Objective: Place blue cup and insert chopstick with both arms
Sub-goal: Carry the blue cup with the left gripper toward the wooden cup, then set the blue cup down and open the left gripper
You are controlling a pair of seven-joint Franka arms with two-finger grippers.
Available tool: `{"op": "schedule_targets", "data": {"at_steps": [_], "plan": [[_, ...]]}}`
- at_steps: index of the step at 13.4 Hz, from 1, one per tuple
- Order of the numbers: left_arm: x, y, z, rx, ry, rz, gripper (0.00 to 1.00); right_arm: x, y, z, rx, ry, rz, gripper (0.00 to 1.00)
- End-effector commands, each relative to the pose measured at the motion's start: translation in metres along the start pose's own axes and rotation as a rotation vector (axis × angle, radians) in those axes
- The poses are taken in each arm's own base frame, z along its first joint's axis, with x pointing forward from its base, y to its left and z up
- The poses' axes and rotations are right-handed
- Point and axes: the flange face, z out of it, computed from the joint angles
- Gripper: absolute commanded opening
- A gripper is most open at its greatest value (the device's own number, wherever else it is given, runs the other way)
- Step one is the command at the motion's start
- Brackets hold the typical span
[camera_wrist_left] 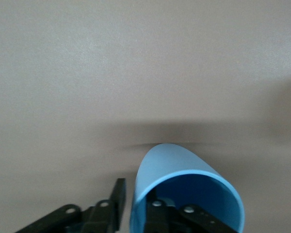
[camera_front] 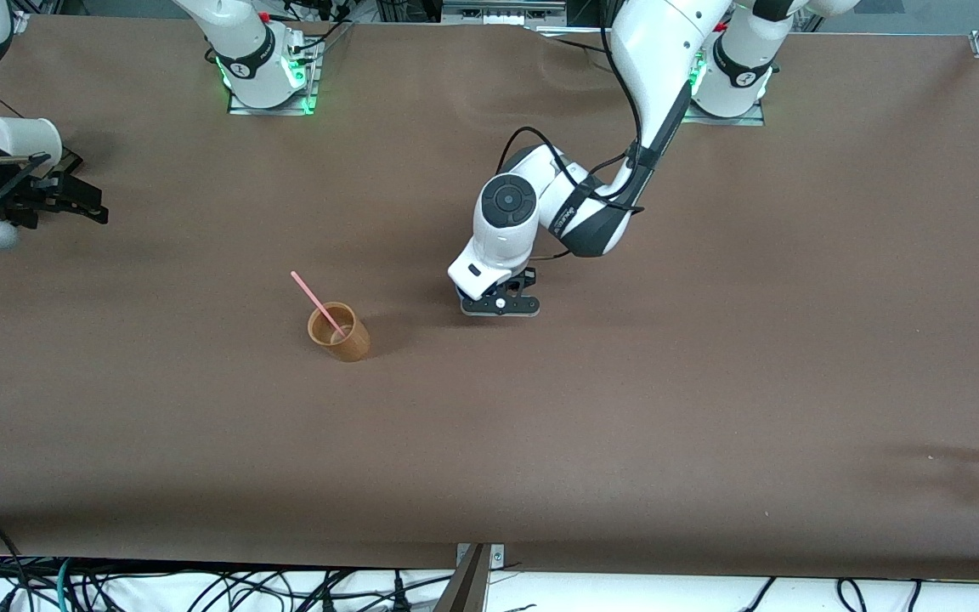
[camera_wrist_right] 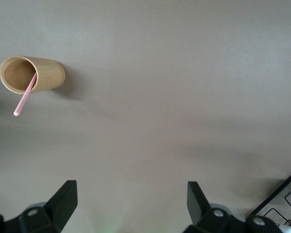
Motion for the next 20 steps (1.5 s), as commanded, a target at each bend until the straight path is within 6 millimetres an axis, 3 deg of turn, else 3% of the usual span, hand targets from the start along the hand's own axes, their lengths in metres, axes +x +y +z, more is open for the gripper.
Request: {"op": "schedule_targets", "data": {"at_steps": [1, 2, 5, 8, 10, 14, 17, 20], "plan": [[0.002, 0.008, -0.011, -0.020, 0.012, -0.015, 0.79, -0.002, -0.005, -0.004, 0.011, -0.005, -0.008, 1.00], [0.003, 0.008, -0.019, -0.027, 0.021, -0.015, 1.00, -0.002, -0.004, -0.004, 0.011, -0.005, -0.013, 1.00], [0.004, 0.009, -0.047, -0.048, 0.039, -0.013, 1.00, -0.003, -0.002, -0.003, 0.012, -0.006, -0.008, 1.00], [0.006, 0.001, -0.079, -0.031, 0.034, -0.015, 1.00, -0.001, -0.014, -0.004, 0.009, -0.005, -0.014, 1.00], [0.013, -0.013, -0.113, -0.033, 0.037, -0.034, 1.00, -0.001, -0.016, -0.004, 0.009, -0.005, -0.019, 1.00], [0.043, -0.069, -0.197, -0.077, 0.074, -0.118, 1.00, -0.001, -0.015, -0.004, 0.009, -0.005, -0.017, 1.00], [0.060, -0.122, -0.246, -0.080, 0.074, -0.192, 1.00, -0.001, -0.015, -0.003, 0.011, -0.007, -0.025, 1.00], [0.064, -0.184, -0.294, -0.053, 0.039, -0.253, 1.00, -0.001, -0.015, -0.003, 0.009, -0.007, -0.019, 1.00]]}}
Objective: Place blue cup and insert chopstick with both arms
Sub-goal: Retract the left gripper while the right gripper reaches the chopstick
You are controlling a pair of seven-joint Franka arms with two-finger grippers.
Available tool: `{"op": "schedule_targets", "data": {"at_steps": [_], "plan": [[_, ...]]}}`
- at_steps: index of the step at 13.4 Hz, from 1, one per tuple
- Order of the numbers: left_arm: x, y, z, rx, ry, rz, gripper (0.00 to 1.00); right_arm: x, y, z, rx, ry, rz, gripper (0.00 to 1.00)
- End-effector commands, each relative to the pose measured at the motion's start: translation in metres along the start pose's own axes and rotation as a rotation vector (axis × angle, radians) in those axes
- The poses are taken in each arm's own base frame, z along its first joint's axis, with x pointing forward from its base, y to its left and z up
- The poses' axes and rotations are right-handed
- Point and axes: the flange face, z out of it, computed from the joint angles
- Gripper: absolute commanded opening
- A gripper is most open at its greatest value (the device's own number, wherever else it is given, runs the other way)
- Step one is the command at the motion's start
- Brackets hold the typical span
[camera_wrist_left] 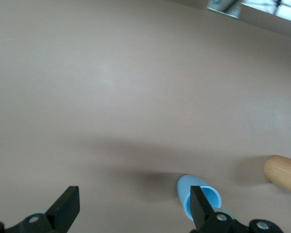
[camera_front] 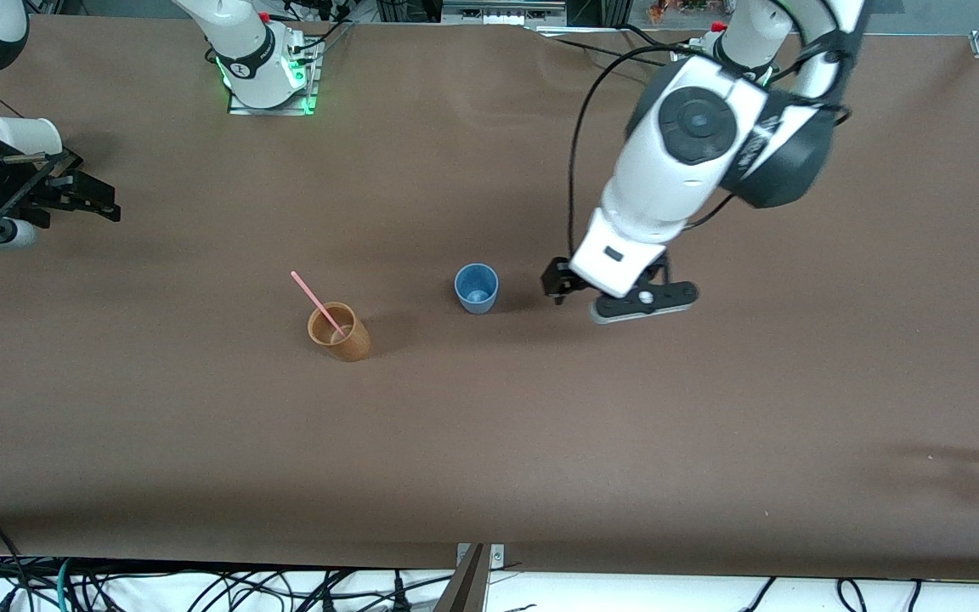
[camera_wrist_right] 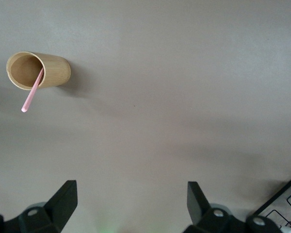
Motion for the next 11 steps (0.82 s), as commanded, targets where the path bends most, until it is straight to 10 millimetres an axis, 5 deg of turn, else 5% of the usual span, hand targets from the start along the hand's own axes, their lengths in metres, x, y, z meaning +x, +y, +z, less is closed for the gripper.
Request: {"op": "schedule_targets", "data": {"at_steps": [1, 4, 7, 11], "plan": [[0.007, -0.049, -0.045, 0.014, -0.047, -0.006, 1.00, -0.002, -0.002, -0.005, 0.011, -0.001, 0.000, 1.00], [0.030, -0.124, -0.083, 0.044, -0.098, 0.079, 1.00, 0.002, -0.042, -0.004, 0.000, 0.004, -0.065, 1.00], [0.046, -0.190, -0.112, 0.047, -0.120, 0.135, 1.00, 0.024, -0.087, 0.028, -0.006, -0.022, -0.140, 1.00], [0.052, -0.255, -0.138, 0.055, -0.154, 0.195, 1.00, 0.057, -0.176, 0.082, -0.039, -0.034, -0.287, 1.00]]}}
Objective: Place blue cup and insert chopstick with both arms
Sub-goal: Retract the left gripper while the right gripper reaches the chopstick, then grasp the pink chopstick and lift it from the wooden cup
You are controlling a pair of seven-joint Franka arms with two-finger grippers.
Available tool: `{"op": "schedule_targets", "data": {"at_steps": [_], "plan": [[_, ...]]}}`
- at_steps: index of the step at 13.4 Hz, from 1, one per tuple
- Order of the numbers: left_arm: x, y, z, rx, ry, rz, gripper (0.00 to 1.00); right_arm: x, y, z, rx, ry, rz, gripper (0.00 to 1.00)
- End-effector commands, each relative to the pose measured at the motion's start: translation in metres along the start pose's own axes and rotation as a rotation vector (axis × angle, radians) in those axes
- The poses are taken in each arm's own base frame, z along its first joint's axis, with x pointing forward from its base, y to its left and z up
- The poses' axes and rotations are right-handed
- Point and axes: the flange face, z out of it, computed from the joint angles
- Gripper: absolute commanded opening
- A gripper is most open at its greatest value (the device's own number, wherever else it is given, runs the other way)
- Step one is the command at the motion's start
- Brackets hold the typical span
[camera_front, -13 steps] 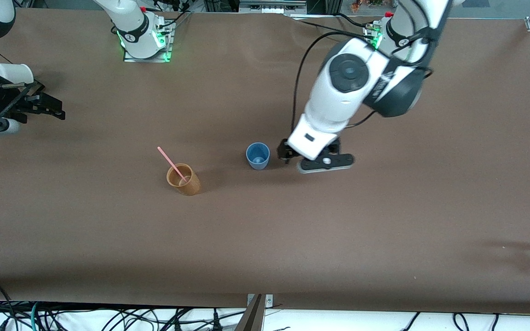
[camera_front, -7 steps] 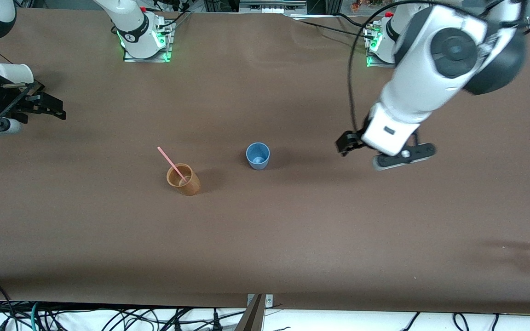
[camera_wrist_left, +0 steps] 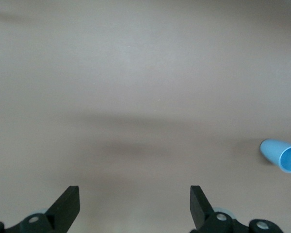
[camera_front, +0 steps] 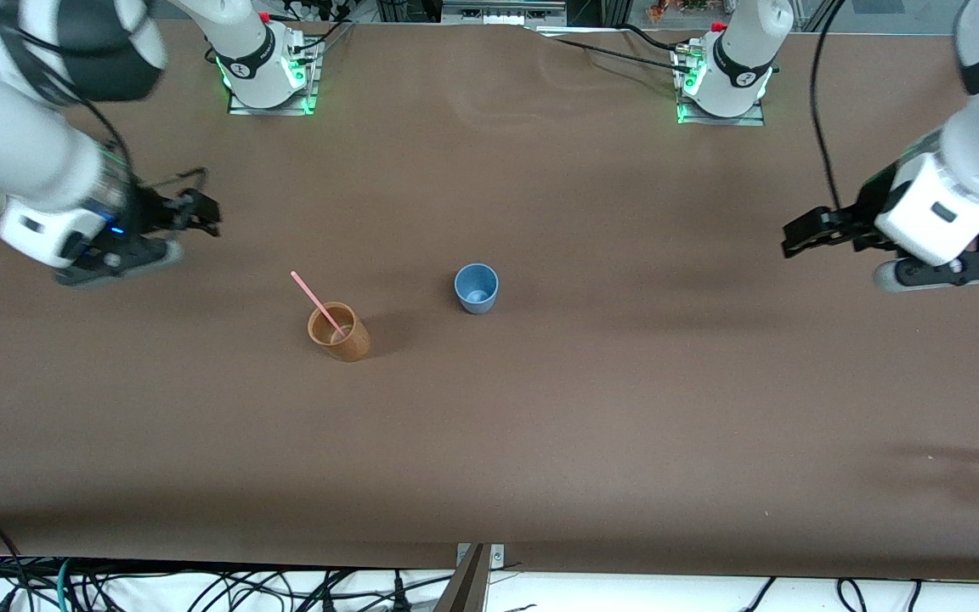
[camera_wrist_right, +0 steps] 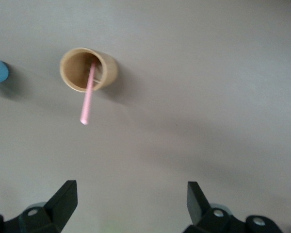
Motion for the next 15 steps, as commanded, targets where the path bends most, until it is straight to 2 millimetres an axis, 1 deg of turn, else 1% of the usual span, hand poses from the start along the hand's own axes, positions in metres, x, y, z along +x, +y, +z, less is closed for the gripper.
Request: {"op": "schedule_targets", "data": {"at_steps": [1, 2, 3, 4, 5, 6, 7, 8, 9, 10, 11, 12, 13, 14, 15], "plan": [[-0.012, -0.036, -0.008, -0.006, -0.030, 0.061, 1.00, 0.033, -0.028, 0.034, 0.000, -0.008, -0.056, 1.00], [-0.012, -0.048, -0.008, -0.007, -0.034, 0.079, 1.00, 0.041, -0.036, 0.051, 0.002, -0.017, -0.068, 1.00], [-0.013, -0.059, -0.010, -0.008, -0.034, 0.091, 1.00, 0.049, -0.054, 0.065, -0.007, -0.020, -0.099, 1.00], [-0.016, -0.074, -0.011, 0.001, -0.033, 0.092, 1.00, 0.059, -0.071, 0.086, -0.015, -0.023, -0.118, 0.99], [-0.019, -0.078, -0.012, 0.009, -0.032, 0.103, 1.00, 0.066, -0.076, 0.102, -0.018, -0.024, -0.126, 0.99], [-0.024, -0.080, -0.015, 0.010, -0.029, 0.104, 1.00, 0.071, -0.080, 0.114, -0.024, -0.021, -0.133, 0.98], [-0.026, -0.081, -0.014, 0.016, -0.032, 0.103, 1.00, 0.076, -0.080, 0.122, -0.027, -0.012, -0.134, 0.96], [-0.027, -0.082, -0.014, 0.044, -0.032, 0.106, 1.00, 0.078, -0.080, 0.135, -0.028, -0.030, -0.133, 0.95], [-0.028, -0.082, -0.014, 0.050, -0.032, 0.114, 1.00, 0.079, -0.080, 0.144, -0.028, -0.044, -0.133, 0.89], [-0.027, -0.082, -0.013, 0.050, -0.034, 0.114, 1.00, 0.078, -0.081, 0.150, -0.028, -0.056, -0.134, 0.81], [-0.028, -0.081, -0.011, 0.050, -0.036, 0.116, 1.00, 0.077, -0.081, 0.152, -0.027, -0.067, -0.134, 0.67], [-0.031, -0.078, -0.010, 0.051, -0.037, 0.120, 1.00, 0.075, -0.081, 0.157, -0.027, -0.078, -0.134, 0.57], [-0.032, -0.076, -0.008, 0.051, -0.039, 0.125, 1.00, 0.074, -0.081, 0.159, -0.027, -0.082, -0.133, 0.45], [-0.032, -0.076, -0.008, 0.053, -0.039, 0.125, 1.00, 0.074, -0.081, 0.159, -0.027, -0.084, -0.133, 0.39], [-0.034, -0.076, -0.008, 0.051, -0.038, 0.125, 1.00, 0.074, -0.081, 0.160, -0.026, -0.085, -0.133, 0.39]]}}
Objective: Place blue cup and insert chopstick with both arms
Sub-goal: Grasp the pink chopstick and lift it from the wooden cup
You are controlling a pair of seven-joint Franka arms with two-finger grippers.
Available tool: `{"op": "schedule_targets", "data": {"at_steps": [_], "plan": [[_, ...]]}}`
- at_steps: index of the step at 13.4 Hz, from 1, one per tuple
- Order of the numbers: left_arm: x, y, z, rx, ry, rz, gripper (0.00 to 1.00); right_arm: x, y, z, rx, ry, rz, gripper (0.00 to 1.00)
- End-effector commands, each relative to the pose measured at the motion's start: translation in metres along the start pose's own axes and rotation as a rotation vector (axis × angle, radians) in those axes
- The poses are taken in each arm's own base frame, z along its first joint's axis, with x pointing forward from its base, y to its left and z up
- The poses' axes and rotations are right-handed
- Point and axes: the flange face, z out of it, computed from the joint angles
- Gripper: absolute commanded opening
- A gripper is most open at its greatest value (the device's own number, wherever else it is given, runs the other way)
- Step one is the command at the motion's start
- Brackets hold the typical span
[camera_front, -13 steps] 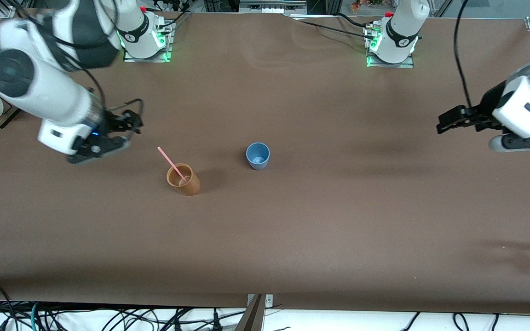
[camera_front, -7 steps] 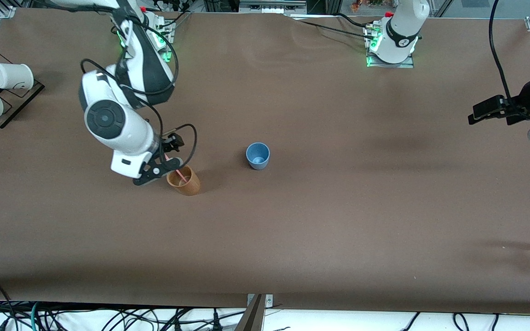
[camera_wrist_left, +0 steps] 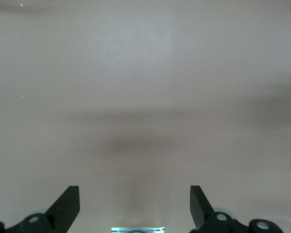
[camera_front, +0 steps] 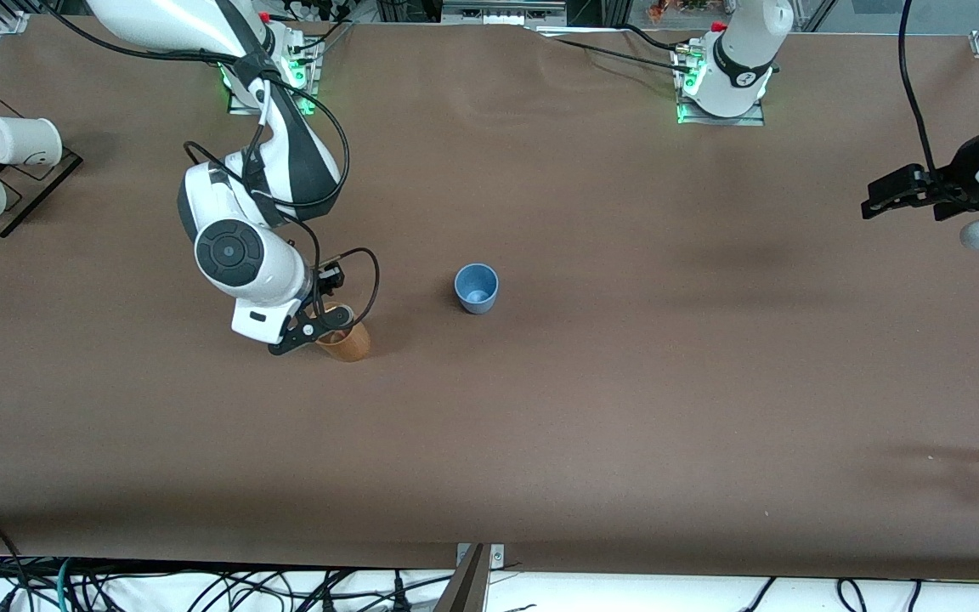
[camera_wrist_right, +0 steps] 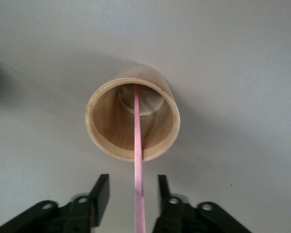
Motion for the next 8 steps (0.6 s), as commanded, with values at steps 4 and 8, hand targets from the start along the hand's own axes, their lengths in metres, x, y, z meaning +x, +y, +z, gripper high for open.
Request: {"op": "schedule_targets", "data": {"at_steps": [4, 8], "plan": [[-0.020, 0.002, 0.003, 0.024, 0.016, 0.022, 1.00, -0.001, 0.004, 0.009, 0.001, -0.026, 0.002, 0.35], [-0.017, 0.016, 0.006, 0.027, 0.007, 0.041, 1.00, -0.003, 0.006, 0.008, 0.002, -0.032, 0.004, 0.10]]}}
